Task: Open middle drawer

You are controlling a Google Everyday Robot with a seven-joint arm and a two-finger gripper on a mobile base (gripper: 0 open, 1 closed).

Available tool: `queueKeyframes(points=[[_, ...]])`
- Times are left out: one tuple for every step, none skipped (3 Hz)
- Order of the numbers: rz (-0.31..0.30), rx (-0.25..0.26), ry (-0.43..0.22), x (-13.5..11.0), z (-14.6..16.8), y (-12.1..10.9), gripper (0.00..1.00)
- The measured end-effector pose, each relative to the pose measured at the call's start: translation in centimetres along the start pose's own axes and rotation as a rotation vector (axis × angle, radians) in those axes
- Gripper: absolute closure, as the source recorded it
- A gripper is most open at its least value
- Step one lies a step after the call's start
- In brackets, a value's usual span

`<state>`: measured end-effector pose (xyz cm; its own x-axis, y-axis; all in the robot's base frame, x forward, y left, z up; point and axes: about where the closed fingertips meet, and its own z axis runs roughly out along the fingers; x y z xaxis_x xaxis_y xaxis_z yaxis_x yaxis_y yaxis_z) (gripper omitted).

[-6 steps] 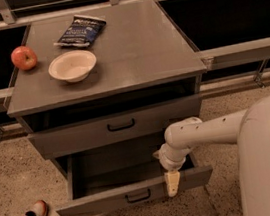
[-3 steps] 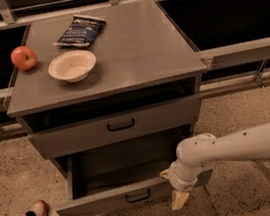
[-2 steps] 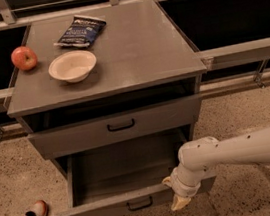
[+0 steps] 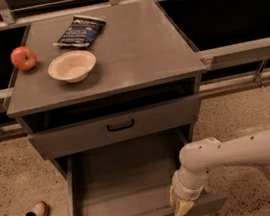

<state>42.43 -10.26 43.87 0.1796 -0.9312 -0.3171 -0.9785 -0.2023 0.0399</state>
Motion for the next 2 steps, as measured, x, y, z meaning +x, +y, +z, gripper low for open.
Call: queueKeyframes(points=[[-0.002,0.007,0.003,-0.10,-0.22,0.03,0.62],[-0.004,0.018,0.004,-0.18,-0.52,0.03,0.38]])
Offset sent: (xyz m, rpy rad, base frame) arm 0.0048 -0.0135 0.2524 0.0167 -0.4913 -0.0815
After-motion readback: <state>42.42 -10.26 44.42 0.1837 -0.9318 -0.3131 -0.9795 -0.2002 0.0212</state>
